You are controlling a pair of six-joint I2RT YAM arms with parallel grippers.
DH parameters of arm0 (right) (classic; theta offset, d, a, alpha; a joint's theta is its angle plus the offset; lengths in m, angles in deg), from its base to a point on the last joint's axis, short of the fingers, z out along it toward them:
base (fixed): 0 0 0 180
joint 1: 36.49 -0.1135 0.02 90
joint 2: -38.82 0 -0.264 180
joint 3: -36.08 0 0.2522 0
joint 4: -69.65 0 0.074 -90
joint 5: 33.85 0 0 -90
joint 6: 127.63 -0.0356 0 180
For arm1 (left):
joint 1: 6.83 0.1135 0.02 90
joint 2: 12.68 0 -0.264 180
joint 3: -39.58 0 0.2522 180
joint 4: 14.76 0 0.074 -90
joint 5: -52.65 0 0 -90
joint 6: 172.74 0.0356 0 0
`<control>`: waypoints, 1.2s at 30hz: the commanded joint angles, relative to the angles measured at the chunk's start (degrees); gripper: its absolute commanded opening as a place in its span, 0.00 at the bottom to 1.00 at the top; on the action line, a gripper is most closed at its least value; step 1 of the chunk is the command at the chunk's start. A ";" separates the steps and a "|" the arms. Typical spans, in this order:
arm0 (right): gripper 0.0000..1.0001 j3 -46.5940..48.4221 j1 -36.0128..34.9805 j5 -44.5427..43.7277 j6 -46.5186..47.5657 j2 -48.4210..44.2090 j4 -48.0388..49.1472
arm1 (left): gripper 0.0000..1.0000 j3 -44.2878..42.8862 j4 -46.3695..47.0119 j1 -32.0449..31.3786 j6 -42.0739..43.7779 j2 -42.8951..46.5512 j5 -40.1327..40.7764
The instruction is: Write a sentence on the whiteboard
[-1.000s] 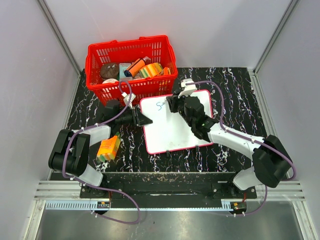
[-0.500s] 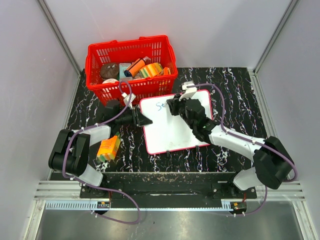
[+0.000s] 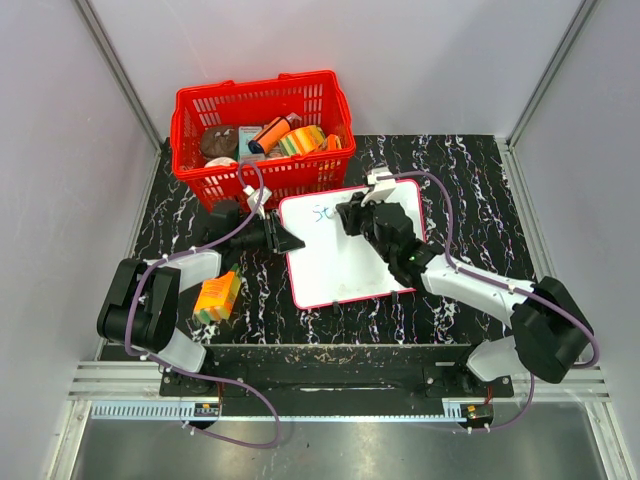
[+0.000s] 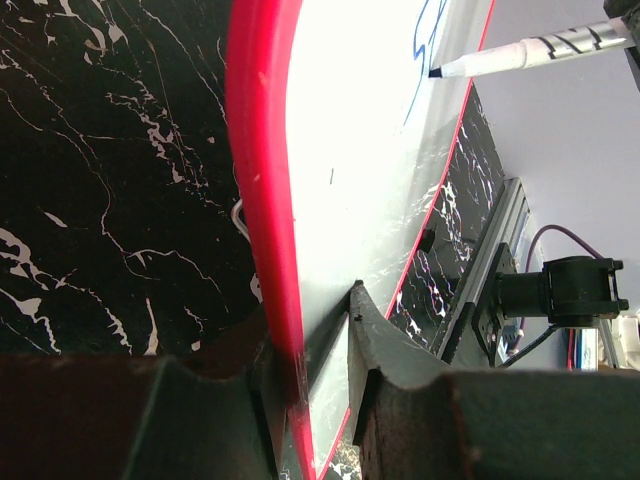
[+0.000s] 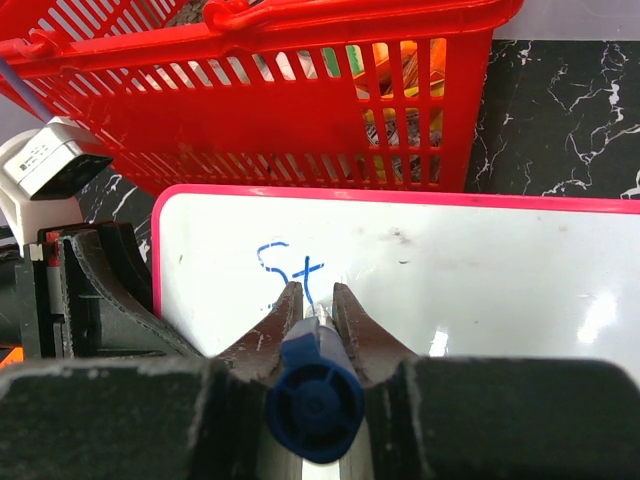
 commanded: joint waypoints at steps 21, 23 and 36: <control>0.00 2.40 0.26 -1.19 1.35 -5.78 -0.82 | 0.00 0.16 -4.60 -1.69 8.95 -2.19 8.88; 0.00 3.01 0.44 -1.37 1.62 -4.82 -1.18 | 0.00 0.25 -4.60 -1.60 8.95 -2.10 8.79; 0.00 3.89 1.06 -0.40 1.27 -1.74 -0.83 | 0.00 0.08 -4.68 -1.69 9.04 -2.28 8.79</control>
